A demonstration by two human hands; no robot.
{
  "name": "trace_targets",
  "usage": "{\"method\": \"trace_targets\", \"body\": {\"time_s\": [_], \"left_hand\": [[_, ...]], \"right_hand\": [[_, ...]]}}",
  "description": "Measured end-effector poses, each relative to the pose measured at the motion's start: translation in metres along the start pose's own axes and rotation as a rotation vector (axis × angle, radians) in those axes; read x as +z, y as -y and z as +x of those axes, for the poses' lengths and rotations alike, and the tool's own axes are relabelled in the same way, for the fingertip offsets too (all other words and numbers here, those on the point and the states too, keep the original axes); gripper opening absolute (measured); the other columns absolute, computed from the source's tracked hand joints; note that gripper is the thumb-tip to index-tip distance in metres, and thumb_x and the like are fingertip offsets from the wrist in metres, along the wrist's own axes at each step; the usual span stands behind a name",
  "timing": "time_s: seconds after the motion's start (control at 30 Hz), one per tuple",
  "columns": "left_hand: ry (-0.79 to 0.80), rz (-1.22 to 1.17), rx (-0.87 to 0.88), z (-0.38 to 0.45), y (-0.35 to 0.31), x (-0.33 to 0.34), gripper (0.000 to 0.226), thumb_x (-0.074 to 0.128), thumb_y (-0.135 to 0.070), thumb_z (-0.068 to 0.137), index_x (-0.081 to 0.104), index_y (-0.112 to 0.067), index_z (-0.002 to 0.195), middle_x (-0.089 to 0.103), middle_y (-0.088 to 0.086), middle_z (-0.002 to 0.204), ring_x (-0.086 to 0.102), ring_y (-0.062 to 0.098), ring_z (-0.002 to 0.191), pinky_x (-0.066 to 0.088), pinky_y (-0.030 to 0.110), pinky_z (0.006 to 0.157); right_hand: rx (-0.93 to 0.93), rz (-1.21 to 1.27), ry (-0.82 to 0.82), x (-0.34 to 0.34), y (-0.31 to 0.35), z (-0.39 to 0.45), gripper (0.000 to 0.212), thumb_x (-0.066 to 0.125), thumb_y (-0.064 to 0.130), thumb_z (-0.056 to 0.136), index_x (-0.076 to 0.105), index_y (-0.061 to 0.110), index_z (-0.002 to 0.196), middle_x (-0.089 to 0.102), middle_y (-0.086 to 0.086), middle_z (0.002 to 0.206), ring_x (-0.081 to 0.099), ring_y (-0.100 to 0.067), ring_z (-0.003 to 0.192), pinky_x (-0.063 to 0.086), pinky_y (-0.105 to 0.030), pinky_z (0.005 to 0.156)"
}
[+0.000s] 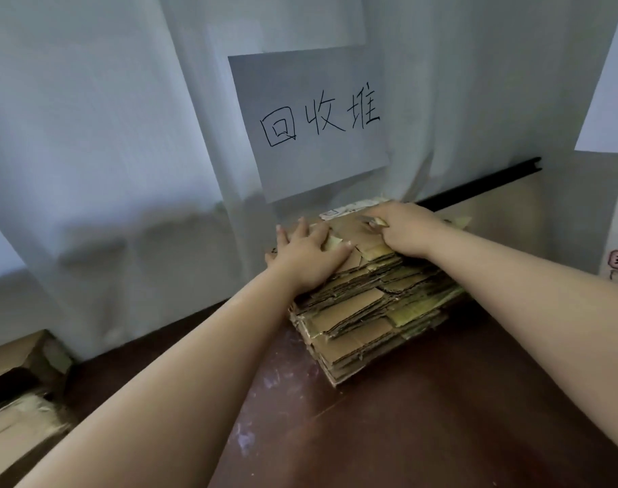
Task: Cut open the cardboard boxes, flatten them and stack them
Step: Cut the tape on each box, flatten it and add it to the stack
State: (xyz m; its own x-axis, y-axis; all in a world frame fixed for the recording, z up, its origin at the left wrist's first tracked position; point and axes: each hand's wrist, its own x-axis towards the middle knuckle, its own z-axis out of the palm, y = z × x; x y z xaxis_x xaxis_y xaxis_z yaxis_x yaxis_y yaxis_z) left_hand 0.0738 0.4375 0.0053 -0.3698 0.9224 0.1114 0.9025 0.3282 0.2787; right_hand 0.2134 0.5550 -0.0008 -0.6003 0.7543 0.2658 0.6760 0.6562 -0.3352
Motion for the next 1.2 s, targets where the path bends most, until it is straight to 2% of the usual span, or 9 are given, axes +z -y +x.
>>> {"method": "trace_targets", "body": {"time_s": [0.1,0.2,0.33,0.53,0.73,0.9,1.07,1.2], "left_hand": [[-0.045,0.017,0.02,-0.004,0.01,0.024,0.067,0.028,-0.07,0.091,0.013,-0.043,0.15,0.001,-0.003,0.163,-0.014,0.033,0.147,0.005,0.064,0.112],[-0.086,0.012,0.019,-0.005,0.01,0.033,0.066,0.026,-0.07,0.09,0.016,-0.042,0.15,0.006,-0.001,0.162,-0.009,0.032,0.148,0.007,0.065,0.111],[-0.108,-0.001,-0.003,-0.005,0.01,0.038,0.066,0.026,-0.069,0.091,0.017,-0.041,0.15,0.01,0.0,0.162,-0.004,0.032,0.148,0.008,0.064,0.111],[-0.163,0.034,-0.002,-0.009,0.009,0.046,0.065,0.023,-0.068,0.093,0.017,-0.04,0.151,0.009,0.002,0.162,-0.004,0.034,0.148,0.009,0.065,0.112],[-0.221,0.048,-0.013,-0.013,0.006,0.054,0.063,0.024,-0.067,0.093,0.018,-0.041,0.15,0.012,0.003,0.162,-0.002,0.035,0.148,0.01,0.064,0.113],[-0.213,0.052,-0.019,-0.019,0.002,0.055,0.063,0.024,-0.065,0.094,0.017,-0.04,0.151,0.01,0.004,0.162,-0.004,0.036,0.148,0.009,0.063,0.113],[-0.252,0.046,-0.022,-0.023,0.003,0.06,0.064,0.024,-0.067,0.093,0.016,-0.04,0.151,0.008,0.002,0.162,-0.004,0.034,0.148,0.01,0.06,0.114],[-0.236,0.014,-0.016,-0.027,0.004,0.054,0.078,0.029,-0.07,0.09,0.017,-0.023,0.151,0.007,0.002,0.162,-0.005,0.031,0.148,0.011,0.061,0.114]], "right_hand": [[-0.022,-0.074,-0.082,0.012,-0.005,-0.007,0.047,0.039,0.024,0.094,0.046,0.036,0.139,0.049,0.002,0.143,0.048,-0.026,0.127,0.045,-0.044,0.097],[0.009,-0.056,-0.111,0.015,-0.007,-0.01,0.042,0.038,0.027,0.095,0.05,0.033,0.136,0.052,-0.001,0.14,0.049,-0.027,0.125,0.045,-0.04,0.096],[0.048,-0.066,-0.111,0.017,-0.005,-0.011,0.043,0.037,0.03,0.098,0.044,0.039,0.14,0.047,-0.001,0.145,0.046,-0.028,0.128,0.043,-0.037,0.093],[0.061,-0.09,-0.183,0.024,-0.004,-0.014,0.046,0.036,0.028,0.097,0.041,0.038,0.142,0.041,-0.001,0.149,0.039,-0.024,0.136,0.04,-0.037,0.097],[0.038,-0.062,-0.271,0.033,-0.009,-0.019,0.046,0.039,0.026,0.097,0.043,0.036,0.142,0.038,0.006,0.151,0.03,-0.016,0.142,0.035,-0.038,0.106],[0.04,-0.053,-0.271,0.032,-0.011,-0.023,0.047,0.04,0.026,0.096,0.043,0.035,0.142,0.037,0.005,0.152,0.03,-0.016,0.142,0.033,-0.04,0.107],[0.021,-0.031,-0.327,0.038,-0.016,-0.023,0.044,0.042,0.026,0.095,0.049,0.031,0.138,0.044,0.004,0.147,0.035,-0.017,0.139,0.036,-0.039,0.105],[0.021,-0.023,-0.341,0.035,-0.013,-0.027,0.038,0.045,0.025,0.093,0.057,0.024,0.129,0.055,0.001,0.136,0.045,-0.022,0.129,0.037,-0.04,0.103]]}}
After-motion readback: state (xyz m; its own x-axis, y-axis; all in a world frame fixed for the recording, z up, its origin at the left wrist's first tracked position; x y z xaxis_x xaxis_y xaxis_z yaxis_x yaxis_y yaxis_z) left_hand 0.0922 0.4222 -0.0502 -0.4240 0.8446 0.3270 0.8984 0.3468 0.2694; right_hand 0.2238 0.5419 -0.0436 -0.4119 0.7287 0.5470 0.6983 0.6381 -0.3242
